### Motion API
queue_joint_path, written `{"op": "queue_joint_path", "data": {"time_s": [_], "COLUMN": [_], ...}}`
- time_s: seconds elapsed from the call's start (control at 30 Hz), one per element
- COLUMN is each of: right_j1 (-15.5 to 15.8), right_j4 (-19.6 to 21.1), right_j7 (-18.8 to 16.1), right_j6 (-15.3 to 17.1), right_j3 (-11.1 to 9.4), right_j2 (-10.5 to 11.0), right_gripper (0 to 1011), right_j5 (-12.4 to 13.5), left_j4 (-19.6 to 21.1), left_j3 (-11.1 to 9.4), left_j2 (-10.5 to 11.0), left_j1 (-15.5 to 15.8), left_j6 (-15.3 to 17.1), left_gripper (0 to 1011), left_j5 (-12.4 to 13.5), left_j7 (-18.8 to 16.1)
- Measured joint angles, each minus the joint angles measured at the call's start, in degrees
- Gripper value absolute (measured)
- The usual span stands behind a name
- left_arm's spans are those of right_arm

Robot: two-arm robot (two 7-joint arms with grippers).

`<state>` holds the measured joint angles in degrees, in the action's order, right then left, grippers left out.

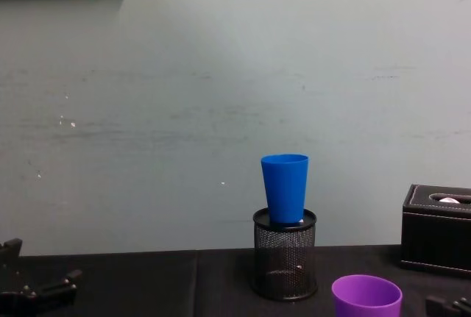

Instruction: Pick up one cup with a gripper and tap it against the other cup.

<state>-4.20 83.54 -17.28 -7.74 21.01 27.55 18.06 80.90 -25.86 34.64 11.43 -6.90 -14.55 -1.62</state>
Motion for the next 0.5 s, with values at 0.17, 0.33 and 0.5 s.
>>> {"op": "queue_joint_path", "data": {"time_s": [0.17,0.33,0.5], "right_j1": [-0.94,-1.7,-2.52], "right_j4": [-0.99,-2.02,-3.22], "right_j7": [-1.2,-2.19,-3.61], "right_j6": [-0.39,-0.89,-1.09], "right_j3": [0.2,0.05,-0.35], "right_j2": [-0.8,-1.65,-2.65], "right_gripper": [1003,1003,1003], "right_j5": [-1.05,-1.4,-1.35], "left_j4": [0.0,0.0,0.0], "left_j3": [0.0,0.0,0.0], "left_j2": [0.0,0.0,0.0], "left_j1": [0.0,0.0,0.0], "left_j6": [0.0,0.0,0.0], "left_gripper": [1011,1011,1011], "left_j5": [0.0,0.0,0.0], "left_j7": [0.0,0.0,0.0]}}
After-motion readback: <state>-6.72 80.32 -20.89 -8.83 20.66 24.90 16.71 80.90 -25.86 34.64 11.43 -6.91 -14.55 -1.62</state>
